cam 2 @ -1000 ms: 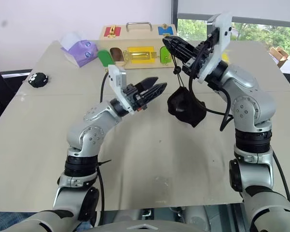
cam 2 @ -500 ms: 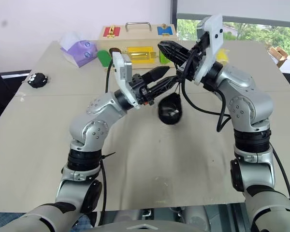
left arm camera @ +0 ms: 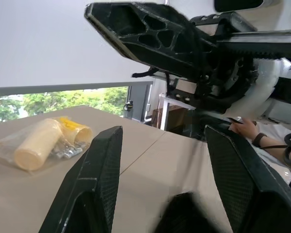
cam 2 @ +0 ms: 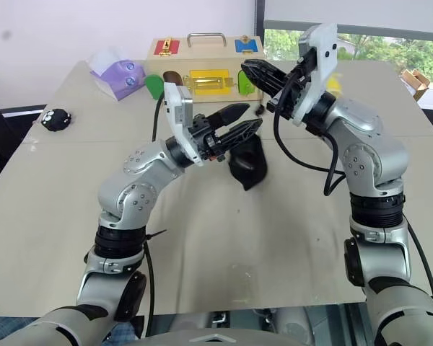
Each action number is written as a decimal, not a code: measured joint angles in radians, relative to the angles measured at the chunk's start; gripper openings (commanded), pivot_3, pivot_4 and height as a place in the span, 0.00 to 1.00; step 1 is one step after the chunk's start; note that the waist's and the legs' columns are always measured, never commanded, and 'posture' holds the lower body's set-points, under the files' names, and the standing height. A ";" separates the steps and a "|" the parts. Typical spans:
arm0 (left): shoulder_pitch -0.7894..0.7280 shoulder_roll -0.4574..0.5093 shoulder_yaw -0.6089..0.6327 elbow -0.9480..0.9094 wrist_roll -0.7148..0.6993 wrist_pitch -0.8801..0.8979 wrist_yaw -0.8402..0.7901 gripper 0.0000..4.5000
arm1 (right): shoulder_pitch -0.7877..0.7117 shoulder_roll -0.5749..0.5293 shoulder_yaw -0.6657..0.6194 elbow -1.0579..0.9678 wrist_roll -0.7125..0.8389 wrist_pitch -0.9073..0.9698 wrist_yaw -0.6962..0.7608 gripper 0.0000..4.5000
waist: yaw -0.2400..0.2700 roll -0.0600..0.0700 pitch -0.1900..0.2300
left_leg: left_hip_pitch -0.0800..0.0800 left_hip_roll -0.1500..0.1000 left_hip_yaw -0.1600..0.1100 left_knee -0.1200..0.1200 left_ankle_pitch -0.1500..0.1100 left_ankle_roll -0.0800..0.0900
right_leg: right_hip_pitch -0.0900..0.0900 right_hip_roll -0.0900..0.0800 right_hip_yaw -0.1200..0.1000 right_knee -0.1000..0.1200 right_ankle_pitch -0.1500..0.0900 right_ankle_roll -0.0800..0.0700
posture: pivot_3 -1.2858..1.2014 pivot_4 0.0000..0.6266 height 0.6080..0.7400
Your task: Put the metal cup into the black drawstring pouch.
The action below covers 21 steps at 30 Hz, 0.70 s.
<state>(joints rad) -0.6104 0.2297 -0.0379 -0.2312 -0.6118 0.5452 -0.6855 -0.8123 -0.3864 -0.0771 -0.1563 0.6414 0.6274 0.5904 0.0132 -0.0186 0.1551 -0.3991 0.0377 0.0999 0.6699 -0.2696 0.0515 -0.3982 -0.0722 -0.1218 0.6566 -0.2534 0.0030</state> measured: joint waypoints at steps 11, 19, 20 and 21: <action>-0.021 -0.036 -0.007 0.026 0.033 -0.055 0.024 0.61 | 0.008 0.024 0.010 0.014 -0.014 -0.005 0.017 0.00 | 0.000 0.000 0.000 | 0.000 0.000 0.000 0.000 0.000 0.000 | 0.000 0.000 0.000 0.000 0.000 0.000 | 0.52 0.24 1.00; -0.023 -0.045 -0.013 0.070 0.074 -0.096 0.026 0.61 | 0.000 0.029 0.017 -0.001 -0.008 0.006 0.015 0.00 | -0.001 0.000 0.000 | 0.000 0.000 0.000 0.000 0.000 0.000 | 0.000 0.000 0.000 -0.001 0.000 0.000 | 0.52 0.24 1.00; -0.023 -0.045 -0.016 0.070 0.077 -0.098 0.021 0.61 | -0.002 0.030 0.017 -0.007 -0.004 0.011 0.013 0.00 | -0.001 0.000 0.000 | 0.000 0.000 0.000 0.000 0.000 0.000 | 0.000 0.000 0.000 0.000 0.000 0.000 | 0.52 0.24 1.00; -0.023 -0.045 -0.018 0.071 0.078 -0.099 0.016 0.61 | -0.003 0.030 0.017 -0.015 0.000 0.017 0.012 0.00 | 0.000 0.000 0.000 | 0.000 0.000 0.000 0.000 0.000 0.000 | 0.000 0.000 0.000 0.000 0.000 0.000 | 0.52 0.24 1.00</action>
<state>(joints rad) -0.6330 0.1846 -0.0557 -0.1603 -0.5335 0.4458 -0.6694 -0.8149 -0.3560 -0.0603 -0.1708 0.6412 0.6443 0.6022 0.0129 -0.0184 0.1553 -0.3992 0.0378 0.1000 0.6696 -0.2697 0.0516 -0.3983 -0.0720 -0.1219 0.6562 -0.2534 0.0030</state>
